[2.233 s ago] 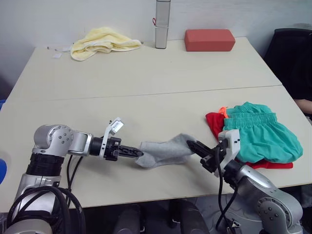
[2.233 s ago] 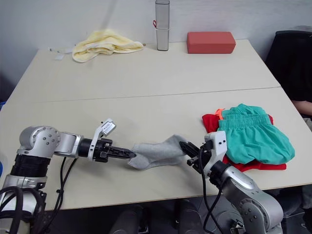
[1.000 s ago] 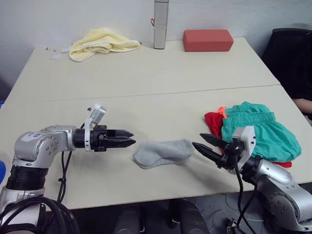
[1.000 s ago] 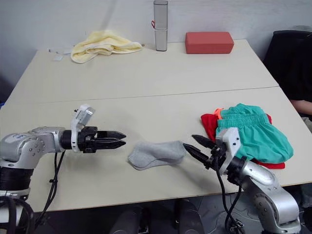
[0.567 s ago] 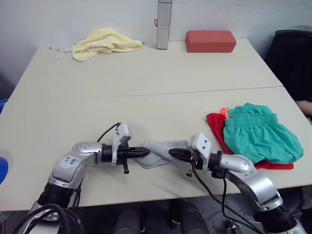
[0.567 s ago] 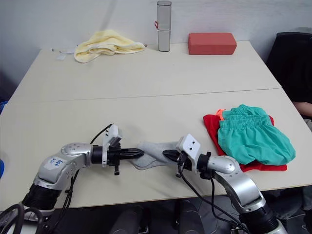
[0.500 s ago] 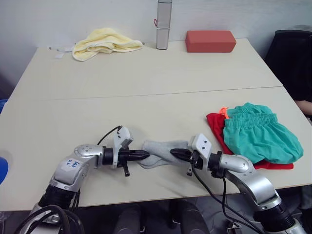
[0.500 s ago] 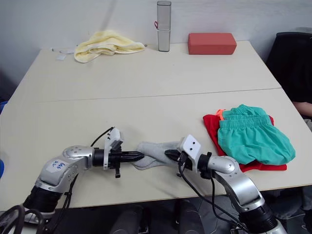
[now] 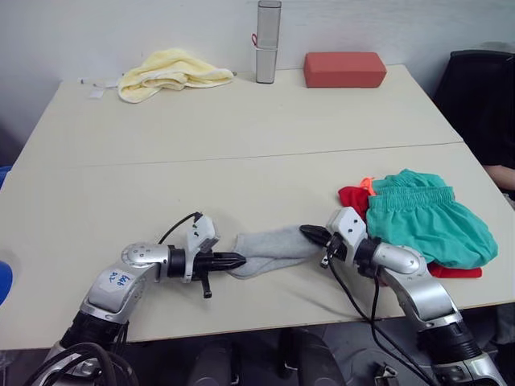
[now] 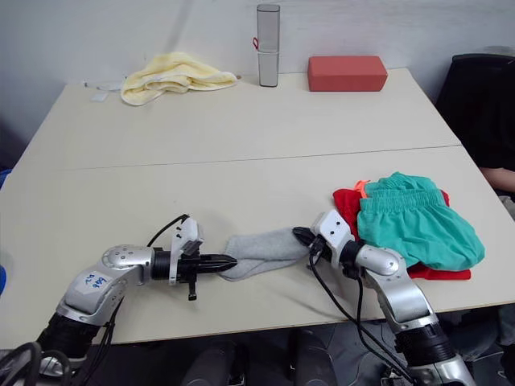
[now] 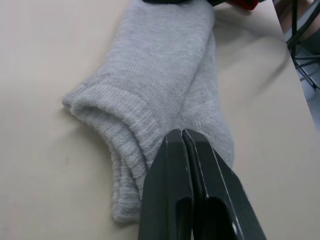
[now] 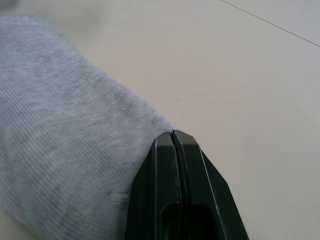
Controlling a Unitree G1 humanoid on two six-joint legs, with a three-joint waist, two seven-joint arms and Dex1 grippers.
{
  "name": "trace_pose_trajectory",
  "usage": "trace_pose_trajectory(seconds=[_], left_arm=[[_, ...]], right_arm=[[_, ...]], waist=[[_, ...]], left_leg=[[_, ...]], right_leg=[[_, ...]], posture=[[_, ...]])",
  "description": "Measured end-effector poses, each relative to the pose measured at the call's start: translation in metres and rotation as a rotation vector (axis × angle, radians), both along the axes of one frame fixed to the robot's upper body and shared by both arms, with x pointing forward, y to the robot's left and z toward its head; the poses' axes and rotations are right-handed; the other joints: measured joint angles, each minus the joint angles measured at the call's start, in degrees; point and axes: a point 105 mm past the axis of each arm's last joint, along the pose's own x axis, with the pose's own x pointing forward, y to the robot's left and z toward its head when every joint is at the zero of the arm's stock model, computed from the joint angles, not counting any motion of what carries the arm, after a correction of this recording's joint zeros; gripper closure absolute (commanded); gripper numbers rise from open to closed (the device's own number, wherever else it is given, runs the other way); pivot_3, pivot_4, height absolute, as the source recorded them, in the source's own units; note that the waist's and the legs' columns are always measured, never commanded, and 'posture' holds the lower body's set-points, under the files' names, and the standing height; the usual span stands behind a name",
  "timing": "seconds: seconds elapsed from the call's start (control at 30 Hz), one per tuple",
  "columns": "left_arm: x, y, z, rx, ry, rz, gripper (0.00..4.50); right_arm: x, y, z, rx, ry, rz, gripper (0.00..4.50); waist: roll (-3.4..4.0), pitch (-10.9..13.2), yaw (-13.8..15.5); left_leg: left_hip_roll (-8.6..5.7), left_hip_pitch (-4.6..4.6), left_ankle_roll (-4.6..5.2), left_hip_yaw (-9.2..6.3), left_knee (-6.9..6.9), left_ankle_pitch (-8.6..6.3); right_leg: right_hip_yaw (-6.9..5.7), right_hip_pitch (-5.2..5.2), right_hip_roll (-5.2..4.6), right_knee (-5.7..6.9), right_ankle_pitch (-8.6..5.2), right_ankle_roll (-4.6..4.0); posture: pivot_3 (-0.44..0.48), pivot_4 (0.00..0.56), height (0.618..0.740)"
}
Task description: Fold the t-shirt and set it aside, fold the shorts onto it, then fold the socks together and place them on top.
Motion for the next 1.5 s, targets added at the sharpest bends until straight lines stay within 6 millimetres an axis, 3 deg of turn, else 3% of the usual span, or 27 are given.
trace_pose_trajectory(seconds=[0.1, 0.23, 0.37, 0.5, 0.8, 1.17, 1.4, 1.5], left_arm=[[-0.001, 0.005, 0.0, 0.006, -0.018, -0.044, 4.45], [-0.004, 0.011, 0.002, -0.006, -0.028, -0.105, 4.45], [-0.012, 0.009, 0.015, -0.072, 0.005, -0.176, 4.45], [-0.015, 0.004, 0.021, -0.053, -0.023, -0.213, 4.45], [-0.004, -0.019, 0.0, 0.008, -0.059, -0.109, 4.45], [-0.013, -0.003, -0.004, 0.057, -0.039, -0.078, 4.45], [-0.019, 0.004, 0.0, 0.002, -0.085, -0.119, 4.45], [-0.019, 0.006, 0.015, -0.088, -0.117, -0.122, 4.45]], right_arm=[[0.002, -0.002, 0.003, 0.013, -0.028, -0.003, 4.5], [-0.002, -0.006, 0.027, 0.086, -0.099, 0.033, 4.5], [-0.026, 0.005, 0.048, 0.139, -0.115, 0.179, 4.5], [-0.046, 0.02, 0.027, 0.089, -0.011, 0.276, 4.5], [-0.037, 0.021, -0.01, -0.016, 0.056, 0.182, 4.5], [-0.009, -0.016, -0.001, -0.013, -0.008, 0.003, 4.5], [-0.015, -0.021, 0.01, 0.049, -0.035, 0.045, 4.5], [-0.022, -0.018, 0.017, 0.09, -0.017, 0.074, 4.5]], waist=[[0.0, 0.0, -0.1], [0.01, 0.0, 0.0], [0.0, 0.0, 0.0], [0.0, 0.0, 0.1], [-0.02, 0.0, 0.2], [0.03, 0.0, 0.1], [0.04, 0.0, 0.0], [0.03, 0.0, 0.0]], left_leg=[[0.0, -0.01, 0.0, 0.01, -0.01, 0.0], [0.0, -0.08, 0.0, 0.0, 0.0, 0.0], [0.02, -0.13, 0.02, -0.07, 0.01, -0.01], [0.0, -0.13, 0.07, -0.08, 0.09, -0.03], [-0.02, -0.12, 0.08, -0.06, 0.16, -0.03], [0.01, -0.03, 0.06, -0.08, 0.22, -0.05], [0.02, -0.09, 0.05, -0.07, 0.17, -0.05], [0.03, -0.11, 0.05, -0.08, 0.19, -0.05]], right_leg=[[0.0, -0.01, 0.0, 0.0, 0.0, 0.0], [-0.02, -0.04, 0.0, 0.0, 0.0, 0.0], [-0.07, -0.03, 0.0, 0.11, 0.0, 0.0], [-0.09, 0.02, -0.01, 0.06, 0.01, 0.02], [-0.07, 0.01, -0.02, 0.07, 0.01, 0.03], [-0.02, 0.06, -0.03, 0.07, 0.01, 0.01], [-0.04, 0.0, -0.03, 0.05, 0.0, -0.01], [-0.05, -0.01, -0.03, 0.05, 0.0, 0.0]], posture=[[0.0, 0.15, 0.74], [0.0, 0.15, 0.74], [0.0, 0.15, 0.74], [0.0, 0.15, 0.74], [0.0, 0.15, 0.74], [0.0, 0.15, 0.74], [0.0, 0.15, 0.74], [0.0, 0.15, 0.74]])
